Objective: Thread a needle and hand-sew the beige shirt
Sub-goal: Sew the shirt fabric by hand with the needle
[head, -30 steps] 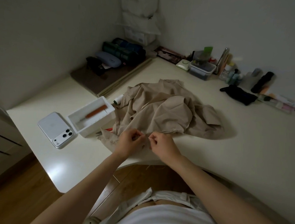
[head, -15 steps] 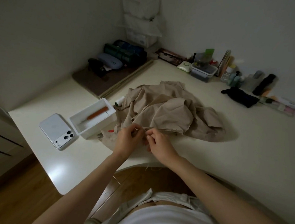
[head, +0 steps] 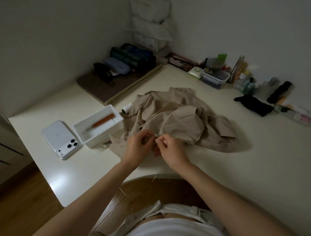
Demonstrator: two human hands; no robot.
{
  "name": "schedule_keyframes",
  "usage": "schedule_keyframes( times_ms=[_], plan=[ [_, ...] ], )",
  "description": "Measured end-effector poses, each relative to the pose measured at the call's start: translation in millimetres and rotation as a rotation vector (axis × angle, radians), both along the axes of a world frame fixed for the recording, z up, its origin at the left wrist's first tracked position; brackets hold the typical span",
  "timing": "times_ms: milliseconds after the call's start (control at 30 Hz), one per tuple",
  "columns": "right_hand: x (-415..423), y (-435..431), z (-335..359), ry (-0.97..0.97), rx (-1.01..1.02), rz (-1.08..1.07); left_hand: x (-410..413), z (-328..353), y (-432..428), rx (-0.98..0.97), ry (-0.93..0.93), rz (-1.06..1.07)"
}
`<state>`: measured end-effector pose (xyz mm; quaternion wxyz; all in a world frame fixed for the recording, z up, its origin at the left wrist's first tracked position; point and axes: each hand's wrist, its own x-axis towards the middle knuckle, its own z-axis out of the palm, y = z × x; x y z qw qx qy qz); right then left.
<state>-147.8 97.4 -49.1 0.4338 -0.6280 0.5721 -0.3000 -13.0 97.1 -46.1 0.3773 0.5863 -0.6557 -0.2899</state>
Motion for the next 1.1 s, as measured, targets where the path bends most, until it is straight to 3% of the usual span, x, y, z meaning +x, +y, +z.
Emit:
schedule_keyframes(
  times_ms=[233, 400, 600, 900, 1100],
  plan=[
    [-5.1, -1.0, 8.3, 0.050, -0.013, 0.021, -2.7, 12.8, -2.3, 0.111, 0.139, -0.075],
    [-14.7, -4.2, 13.6, 0.269, -0.199, -0.059, 3.1, 9.6, -6.1, 0.115, 0.069, -0.045],
    [-10.4, -14.1, 14.7, 0.165, -0.161, -0.007, 2.0, 5.9, -6.1, 0.054, -0.095, -0.154],
    [-6.3, -19.0, 21.7, -0.123, -0.062, -0.109, 15.2, -11.3, -5.0, 0.056, -0.200, -0.164],
    [-15.5, -31.6, 30.8, -0.245, -0.068, -0.175, 34.5, -22.8, 0.6, 0.118, -0.440, -0.296]
  ],
)
